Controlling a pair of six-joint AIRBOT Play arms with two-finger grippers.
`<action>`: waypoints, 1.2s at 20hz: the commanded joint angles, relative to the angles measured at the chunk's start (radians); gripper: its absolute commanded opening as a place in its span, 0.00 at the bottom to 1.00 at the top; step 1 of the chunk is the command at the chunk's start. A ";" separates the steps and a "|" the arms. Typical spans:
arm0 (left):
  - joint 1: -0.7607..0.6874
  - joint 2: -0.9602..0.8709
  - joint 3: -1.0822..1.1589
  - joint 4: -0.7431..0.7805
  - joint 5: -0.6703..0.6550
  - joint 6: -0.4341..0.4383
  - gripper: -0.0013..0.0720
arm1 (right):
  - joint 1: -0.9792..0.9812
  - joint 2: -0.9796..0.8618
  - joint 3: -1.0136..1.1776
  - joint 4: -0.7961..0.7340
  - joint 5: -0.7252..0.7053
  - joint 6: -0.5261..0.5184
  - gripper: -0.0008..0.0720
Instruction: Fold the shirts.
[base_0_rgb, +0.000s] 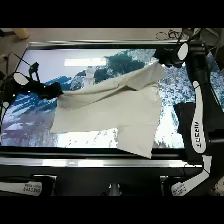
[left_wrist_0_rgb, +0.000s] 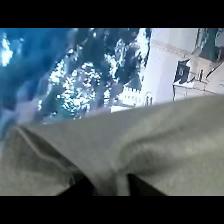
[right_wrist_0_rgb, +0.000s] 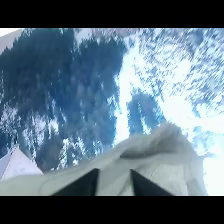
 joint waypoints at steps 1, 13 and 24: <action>0.035 -0.079 0.066 -0.100 -0.142 0.074 1.00 | -0.010 -0.053 0.013 0.142 0.102 0.002 0.86; 0.335 0.138 -0.431 0.050 -0.320 0.143 0.82 | -0.262 0.179 -0.392 0.256 0.692 -0.394 0.73; 0.225 0.091 -0.485 0.002 -0.125 0.140 0.13 | -0.261 0.226 -0.573 0.176 0.620 -0.432 0.75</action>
